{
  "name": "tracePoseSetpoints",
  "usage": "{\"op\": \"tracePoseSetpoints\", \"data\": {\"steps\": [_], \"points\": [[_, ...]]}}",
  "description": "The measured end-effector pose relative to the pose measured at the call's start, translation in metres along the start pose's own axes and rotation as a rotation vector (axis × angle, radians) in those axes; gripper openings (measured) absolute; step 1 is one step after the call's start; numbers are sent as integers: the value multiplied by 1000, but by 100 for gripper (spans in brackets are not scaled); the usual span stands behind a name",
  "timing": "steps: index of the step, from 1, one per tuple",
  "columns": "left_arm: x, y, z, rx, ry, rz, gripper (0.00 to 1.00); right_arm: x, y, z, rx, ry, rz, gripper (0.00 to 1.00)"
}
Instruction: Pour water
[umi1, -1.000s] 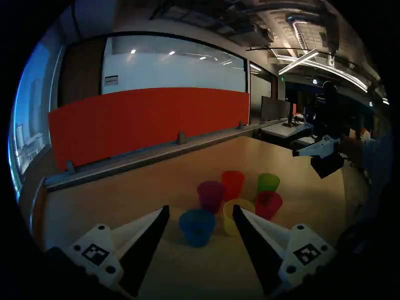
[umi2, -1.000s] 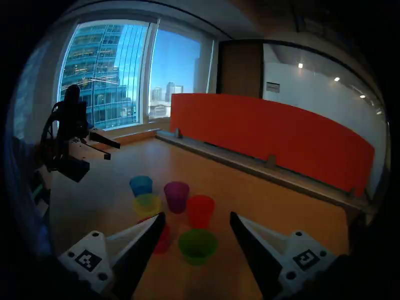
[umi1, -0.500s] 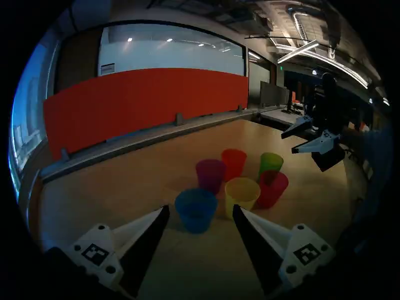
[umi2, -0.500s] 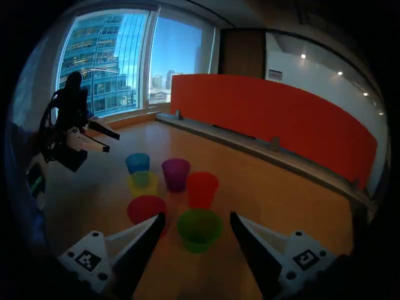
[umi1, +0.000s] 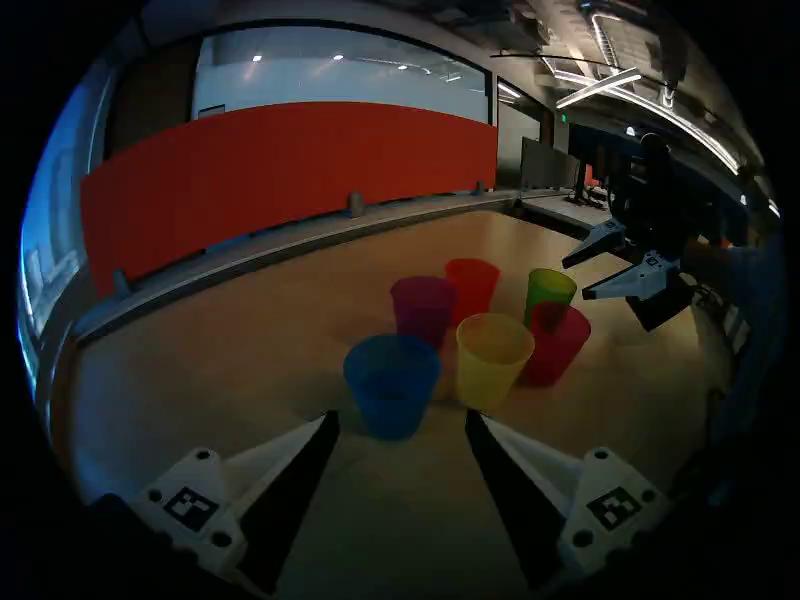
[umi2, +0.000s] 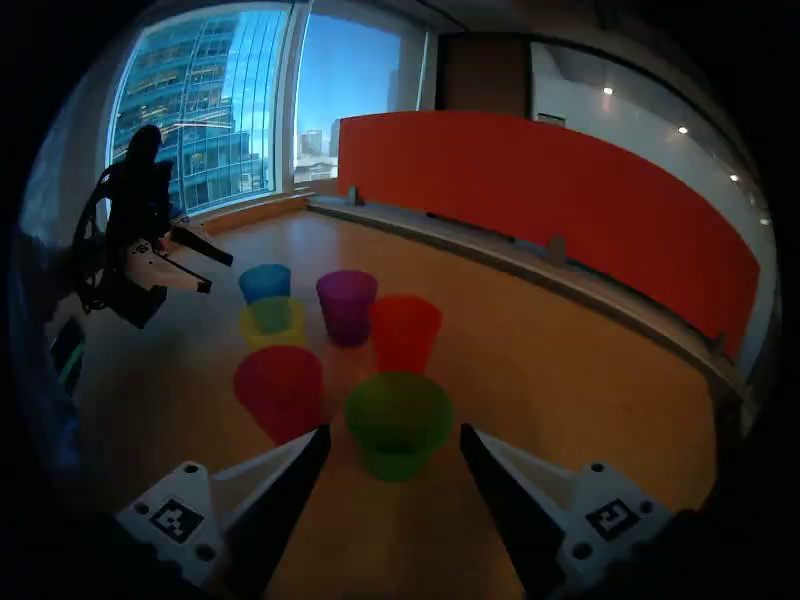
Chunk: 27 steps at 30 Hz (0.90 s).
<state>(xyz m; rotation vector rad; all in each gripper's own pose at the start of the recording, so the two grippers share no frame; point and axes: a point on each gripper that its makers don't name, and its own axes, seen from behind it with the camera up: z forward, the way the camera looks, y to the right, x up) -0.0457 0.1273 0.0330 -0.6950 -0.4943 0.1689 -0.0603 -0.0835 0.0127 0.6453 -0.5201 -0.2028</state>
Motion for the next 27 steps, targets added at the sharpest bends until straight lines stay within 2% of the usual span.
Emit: {"op": "tracePoseSetpoints", "data": {"steps": [12, 27], "points": [[-11, -4, 15, -5, -40, -5, 94, -17, 3, 16, 2, -33, 4, 100], [-12, -5, 44, -20, -72, 11, 94, -18, 2, 33, 12, -46, -11, 100]]}}
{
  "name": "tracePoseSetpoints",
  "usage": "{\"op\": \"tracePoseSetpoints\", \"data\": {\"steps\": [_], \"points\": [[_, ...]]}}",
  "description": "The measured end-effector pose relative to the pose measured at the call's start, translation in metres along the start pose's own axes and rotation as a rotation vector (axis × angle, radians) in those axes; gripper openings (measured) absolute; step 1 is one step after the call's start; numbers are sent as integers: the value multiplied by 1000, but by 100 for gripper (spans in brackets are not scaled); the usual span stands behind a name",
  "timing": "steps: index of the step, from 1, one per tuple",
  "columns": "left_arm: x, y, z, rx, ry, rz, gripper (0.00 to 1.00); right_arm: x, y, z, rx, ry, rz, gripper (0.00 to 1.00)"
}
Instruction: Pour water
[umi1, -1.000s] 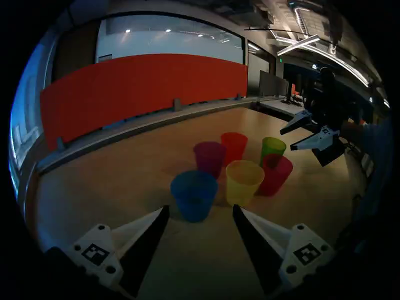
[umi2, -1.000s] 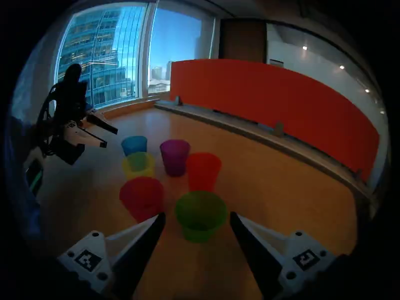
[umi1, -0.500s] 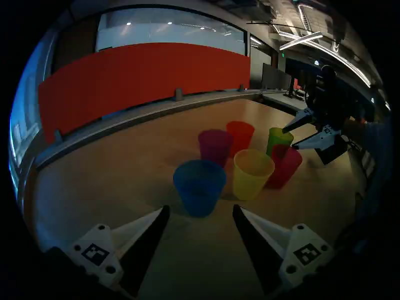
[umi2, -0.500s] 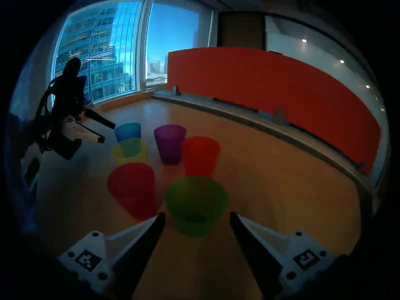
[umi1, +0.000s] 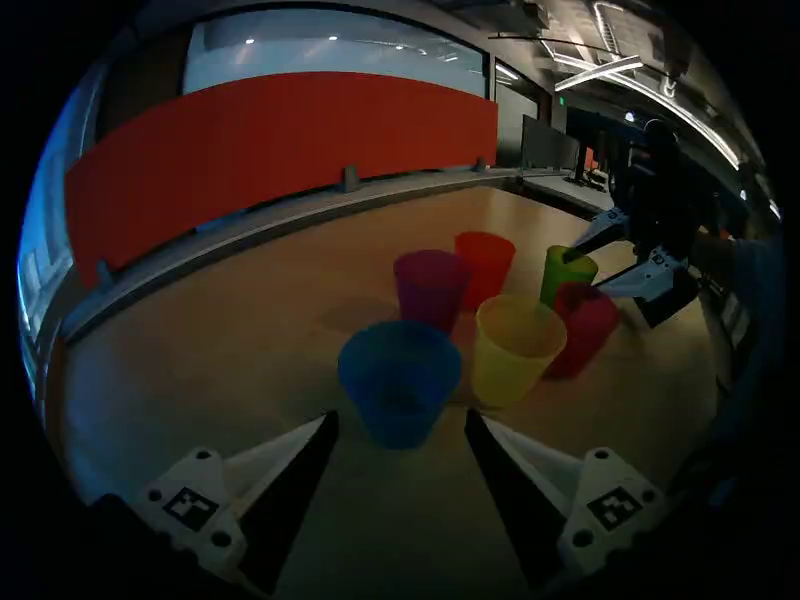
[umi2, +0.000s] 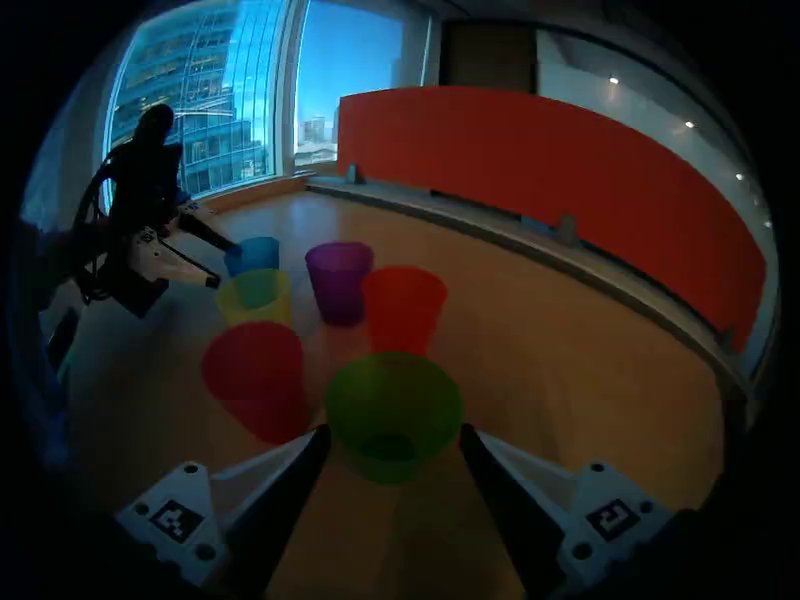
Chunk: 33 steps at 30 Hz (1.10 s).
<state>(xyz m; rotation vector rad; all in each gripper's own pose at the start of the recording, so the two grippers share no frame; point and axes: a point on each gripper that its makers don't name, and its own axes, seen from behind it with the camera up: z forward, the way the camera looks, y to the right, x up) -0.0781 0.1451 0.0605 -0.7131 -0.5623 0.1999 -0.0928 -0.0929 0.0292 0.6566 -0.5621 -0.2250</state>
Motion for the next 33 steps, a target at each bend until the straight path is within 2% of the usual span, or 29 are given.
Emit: {"op": "tracePoseSetpoints", "data": {"steps": [6, 18, 28, 33], "points": [[5, 3, 12, -13, -1, 4, 94, 3, 1, 6, 1, 0, -6, 100], [14, 2, 30, -20, -5, -1, 94, 8, 3, 12, 2, 3, -1, 100], [17, -1, 35, -14, -13, -7, 94, 10, 3, 12, 1, 3, -8, 100], [17, 0, 36, -13, -19, -4, 88, 11, 3, 12, 0, 3, -12, 100]]}}
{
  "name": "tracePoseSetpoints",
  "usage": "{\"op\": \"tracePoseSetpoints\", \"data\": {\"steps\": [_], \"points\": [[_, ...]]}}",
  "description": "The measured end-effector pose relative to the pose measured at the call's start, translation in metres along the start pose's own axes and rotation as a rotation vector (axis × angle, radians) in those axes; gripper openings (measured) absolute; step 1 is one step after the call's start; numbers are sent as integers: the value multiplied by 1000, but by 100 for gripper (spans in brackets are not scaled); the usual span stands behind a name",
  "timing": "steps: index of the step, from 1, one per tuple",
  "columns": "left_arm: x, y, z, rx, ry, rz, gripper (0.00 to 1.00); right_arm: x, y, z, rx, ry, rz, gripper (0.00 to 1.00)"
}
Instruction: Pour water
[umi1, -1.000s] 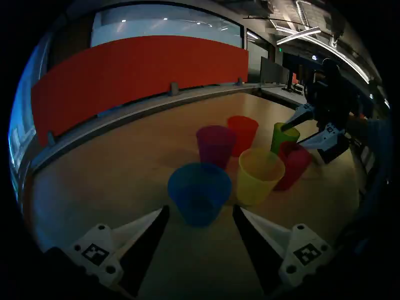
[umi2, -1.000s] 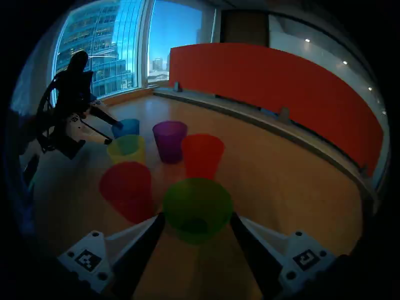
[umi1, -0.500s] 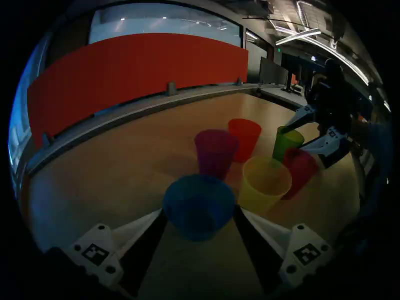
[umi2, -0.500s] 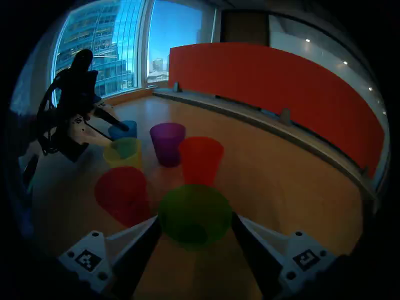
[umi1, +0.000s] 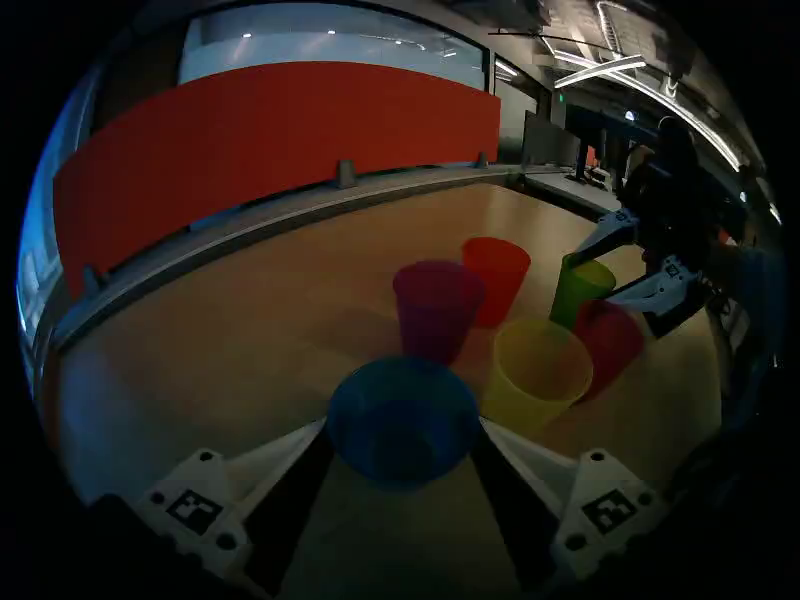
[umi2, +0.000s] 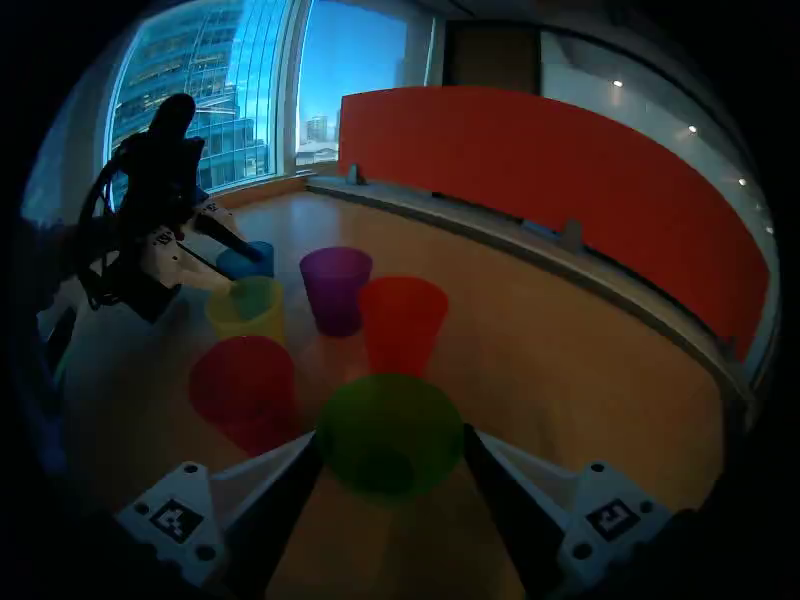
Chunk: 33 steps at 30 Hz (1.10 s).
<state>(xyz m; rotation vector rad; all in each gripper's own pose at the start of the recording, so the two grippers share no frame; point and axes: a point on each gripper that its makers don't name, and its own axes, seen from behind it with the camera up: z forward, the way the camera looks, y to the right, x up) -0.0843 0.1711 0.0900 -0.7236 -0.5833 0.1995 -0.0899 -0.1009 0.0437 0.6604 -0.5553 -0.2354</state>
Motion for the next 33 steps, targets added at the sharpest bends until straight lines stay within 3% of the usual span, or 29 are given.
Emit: {"op": "tracePoseSetpoints", "data": {"steps": [28, 33], "points": [[8, 3, -9, -8, 35, -4, 86, -1, 2, 0, -11, 1, -10, 100], [13, 3, -15, -10, 51, -18, 86, -1, 3, 1, -18, 4, -17, 94]]}}
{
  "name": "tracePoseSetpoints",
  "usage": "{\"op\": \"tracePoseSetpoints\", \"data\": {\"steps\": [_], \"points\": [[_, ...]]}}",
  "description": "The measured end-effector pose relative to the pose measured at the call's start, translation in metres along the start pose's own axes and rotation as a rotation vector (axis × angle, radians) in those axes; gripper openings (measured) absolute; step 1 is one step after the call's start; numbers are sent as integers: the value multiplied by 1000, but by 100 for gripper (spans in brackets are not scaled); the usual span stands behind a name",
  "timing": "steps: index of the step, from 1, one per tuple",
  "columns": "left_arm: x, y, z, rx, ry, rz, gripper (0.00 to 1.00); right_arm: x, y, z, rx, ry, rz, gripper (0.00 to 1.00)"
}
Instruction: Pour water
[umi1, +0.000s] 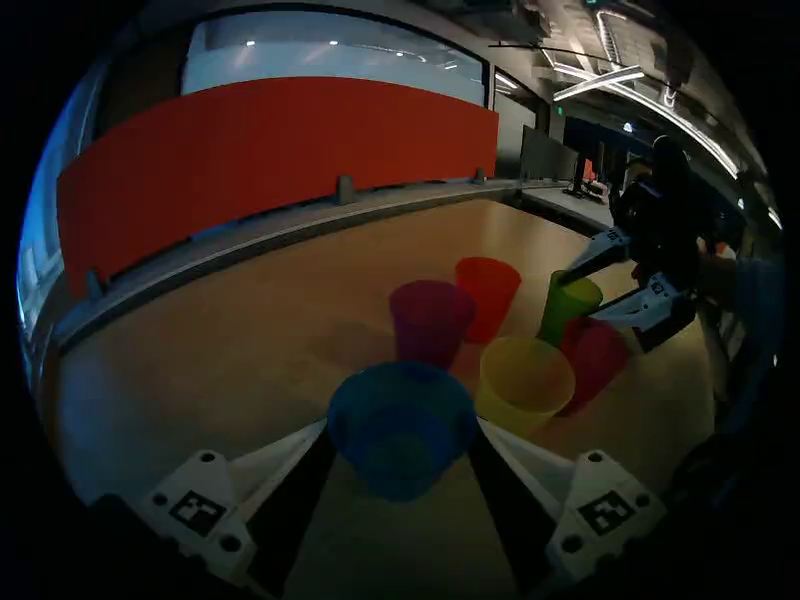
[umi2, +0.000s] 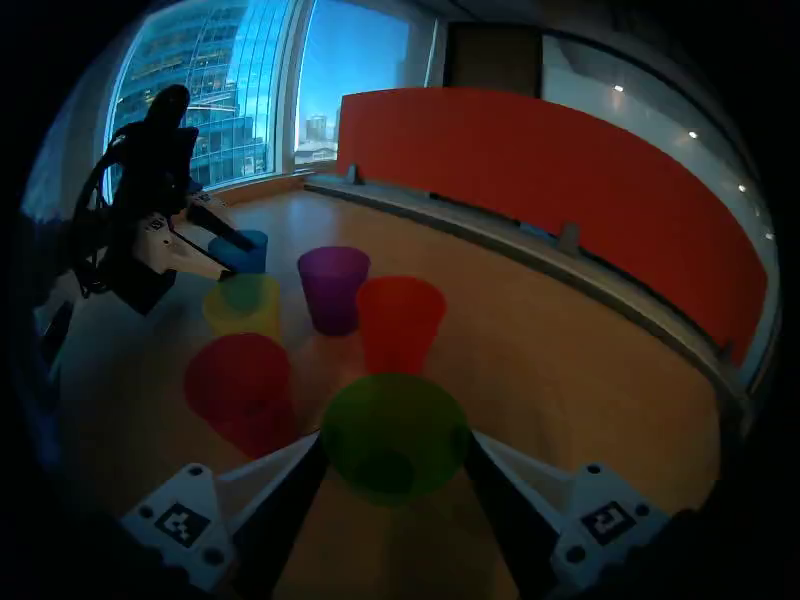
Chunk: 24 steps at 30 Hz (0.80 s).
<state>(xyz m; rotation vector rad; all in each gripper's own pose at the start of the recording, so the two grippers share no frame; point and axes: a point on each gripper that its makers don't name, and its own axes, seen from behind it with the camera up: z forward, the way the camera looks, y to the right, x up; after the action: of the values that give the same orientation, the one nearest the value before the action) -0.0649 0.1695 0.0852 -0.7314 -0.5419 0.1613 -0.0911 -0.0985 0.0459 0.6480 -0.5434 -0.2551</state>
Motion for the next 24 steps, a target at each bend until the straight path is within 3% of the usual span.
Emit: {"op": "tracePoseSetpoints", "data": {"steps": [8, 24], "points": [[4, -1, -11, 8, 18, 5, 86, 7, 2, -4, -11, 20, -2, 93], [29, 1, -45, 36, 98, 9, 86, 47, -5, -33, -17, 104, -16, 93]]}}
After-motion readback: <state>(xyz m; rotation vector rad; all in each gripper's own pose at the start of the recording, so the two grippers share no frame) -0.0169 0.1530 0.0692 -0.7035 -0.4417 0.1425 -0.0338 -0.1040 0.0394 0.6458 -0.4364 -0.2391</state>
